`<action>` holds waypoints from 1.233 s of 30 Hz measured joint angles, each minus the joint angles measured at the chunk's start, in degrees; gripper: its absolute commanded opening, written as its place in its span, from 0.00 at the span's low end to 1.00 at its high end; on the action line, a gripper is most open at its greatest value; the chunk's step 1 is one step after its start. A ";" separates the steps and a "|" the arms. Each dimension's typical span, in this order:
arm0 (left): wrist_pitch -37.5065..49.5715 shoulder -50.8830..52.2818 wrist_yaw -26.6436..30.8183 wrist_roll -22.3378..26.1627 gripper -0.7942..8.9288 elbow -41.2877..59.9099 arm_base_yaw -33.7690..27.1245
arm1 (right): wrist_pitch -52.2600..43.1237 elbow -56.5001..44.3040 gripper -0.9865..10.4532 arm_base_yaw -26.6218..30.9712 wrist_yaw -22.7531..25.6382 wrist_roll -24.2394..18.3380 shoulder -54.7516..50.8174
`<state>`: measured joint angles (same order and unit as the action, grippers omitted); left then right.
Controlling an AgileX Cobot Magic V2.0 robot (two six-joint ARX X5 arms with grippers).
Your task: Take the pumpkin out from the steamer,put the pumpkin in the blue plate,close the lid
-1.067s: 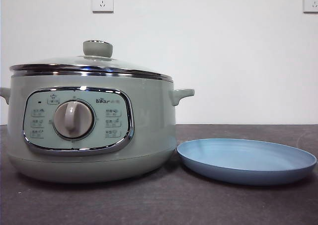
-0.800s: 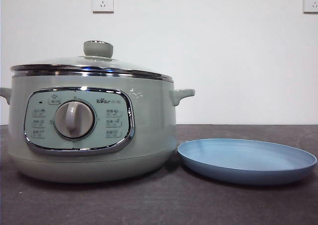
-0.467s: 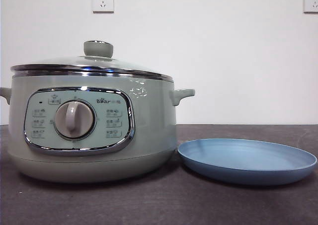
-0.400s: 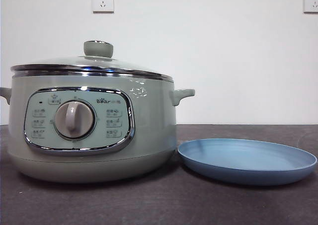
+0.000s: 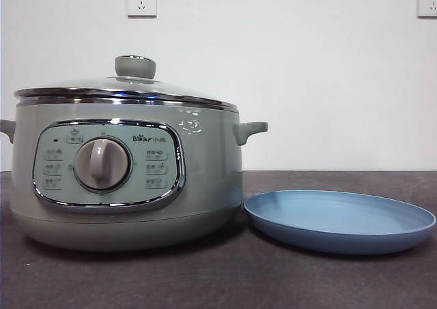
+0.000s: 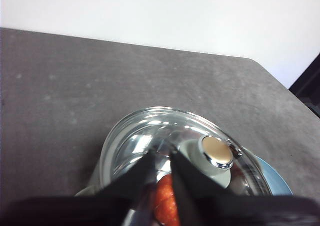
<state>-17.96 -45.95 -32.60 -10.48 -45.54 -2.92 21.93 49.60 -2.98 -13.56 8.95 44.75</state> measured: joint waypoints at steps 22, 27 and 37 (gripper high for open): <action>-9.75 -20.74 14.73 5.55 0.41 -19.96 22.82 | 1.92 2.40 0.42 -0.04 -4.50 -0.83 3.93; -12.02 -27.26 22.01 8.68 0.41 -24.35 28.41 | 3.34 2.40 0.42 -0.04 -4.50 -0.83 3.93; -17.11 -32.79 27.80 10.54 0.41 -24.50 31.95 | 4.68 2.40 0.42 -0.04 -4.48 -0.83 3.96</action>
<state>-35.07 -78.74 -4.80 0.05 -70.04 29.04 26.61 52.01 -3.03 -18.04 8.12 48.71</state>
